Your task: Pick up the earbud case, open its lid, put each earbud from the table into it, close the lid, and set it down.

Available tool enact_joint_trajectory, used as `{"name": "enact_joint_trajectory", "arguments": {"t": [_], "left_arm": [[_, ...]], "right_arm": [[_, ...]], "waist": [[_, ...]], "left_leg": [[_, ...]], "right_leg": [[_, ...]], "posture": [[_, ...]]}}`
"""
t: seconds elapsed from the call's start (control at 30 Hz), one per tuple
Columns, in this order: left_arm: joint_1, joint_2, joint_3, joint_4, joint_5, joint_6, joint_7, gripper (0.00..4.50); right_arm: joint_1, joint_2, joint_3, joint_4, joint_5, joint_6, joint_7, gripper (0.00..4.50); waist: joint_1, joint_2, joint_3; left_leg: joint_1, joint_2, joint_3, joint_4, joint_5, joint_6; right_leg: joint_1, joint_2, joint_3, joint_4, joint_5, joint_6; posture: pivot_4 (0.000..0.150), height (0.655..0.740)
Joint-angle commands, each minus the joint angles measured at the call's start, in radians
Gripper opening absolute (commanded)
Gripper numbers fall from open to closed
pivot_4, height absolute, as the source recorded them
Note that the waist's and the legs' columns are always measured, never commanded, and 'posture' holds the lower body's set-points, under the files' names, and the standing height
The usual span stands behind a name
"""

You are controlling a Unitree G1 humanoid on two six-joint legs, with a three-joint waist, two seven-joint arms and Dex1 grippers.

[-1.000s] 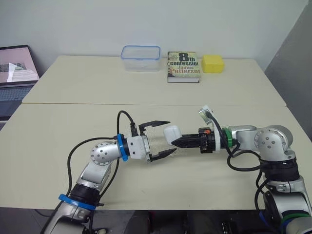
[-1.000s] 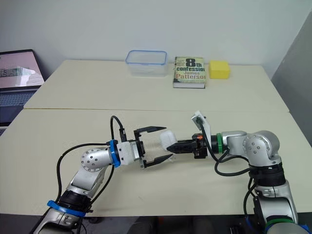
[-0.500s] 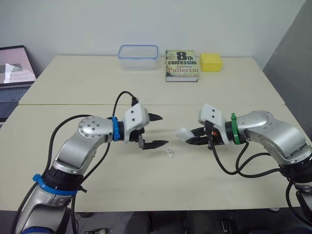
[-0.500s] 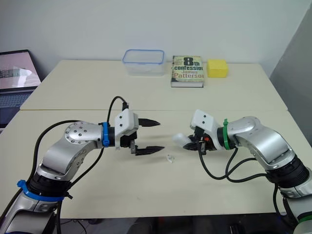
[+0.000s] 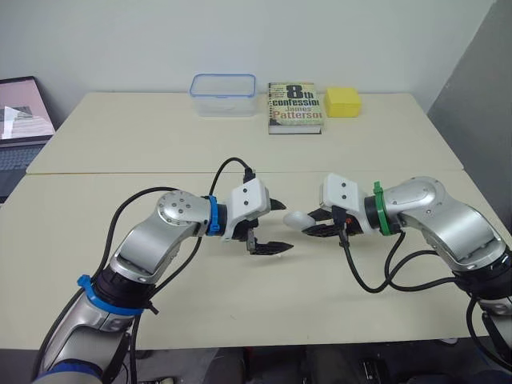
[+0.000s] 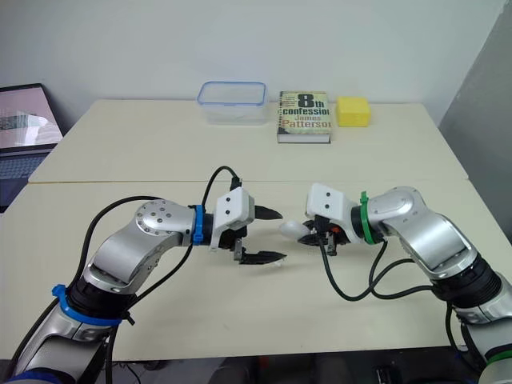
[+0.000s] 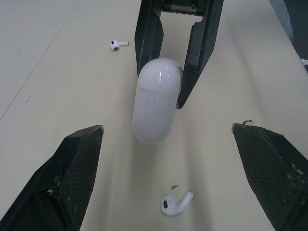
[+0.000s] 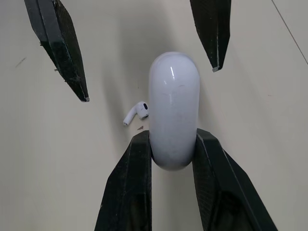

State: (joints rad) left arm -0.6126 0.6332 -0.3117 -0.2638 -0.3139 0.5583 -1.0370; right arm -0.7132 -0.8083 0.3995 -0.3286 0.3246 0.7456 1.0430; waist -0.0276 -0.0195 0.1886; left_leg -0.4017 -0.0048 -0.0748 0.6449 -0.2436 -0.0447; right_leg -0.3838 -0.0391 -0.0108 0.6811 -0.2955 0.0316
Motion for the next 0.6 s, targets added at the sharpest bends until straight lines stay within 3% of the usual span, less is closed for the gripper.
{"name": "enact_joint_trajectory", "arguments": {"t": [0.03,0.37,0.6], "left_arm": [[-0.024,-0.014,0.006,-0.005,0.010,-0.025,-0.004,3.91],[-0.009,-0.038,-0.026,-0.014,0.043,-0.028,-0.007,0.84],[0.003,-0.038,-0.031,-0.018,0.057,-0.022,-0.018,0.81]], "right_arm": [[0.005,0.004,-0.013,-0.016,-0.018,-0.029,0.016,0.74],[0.003,0.021,-0.017,-0.024,-0.038,-0.021,0.035,0.74],[-0.014,0.035,-0.023,-0.035,-0.044,0.002,0.046,0.74]], "waist": [[0.000,0.000,0.000],[0.000,0.000,0.000],[0.000,0.000,0.000]], "left_leg": [[0.000,0.000,0.000,0.000,0.000,0.000],[0.000,0.000,0.000,0.000,0.000,0.000],[0.000,0.000,0.000,0.000,0.000,0.000]], "right_leg": [[0.000,0.000,0.000,0.000,0.000,0.000],[0.000,0.000,0.000,0.000,0.000,0.000],[0.000,0.000,0.000,0.000,0.000,0.000]], "posture": [[0.150,0.7400],[0.150,0.7400],[0.150,0.7400]]}}
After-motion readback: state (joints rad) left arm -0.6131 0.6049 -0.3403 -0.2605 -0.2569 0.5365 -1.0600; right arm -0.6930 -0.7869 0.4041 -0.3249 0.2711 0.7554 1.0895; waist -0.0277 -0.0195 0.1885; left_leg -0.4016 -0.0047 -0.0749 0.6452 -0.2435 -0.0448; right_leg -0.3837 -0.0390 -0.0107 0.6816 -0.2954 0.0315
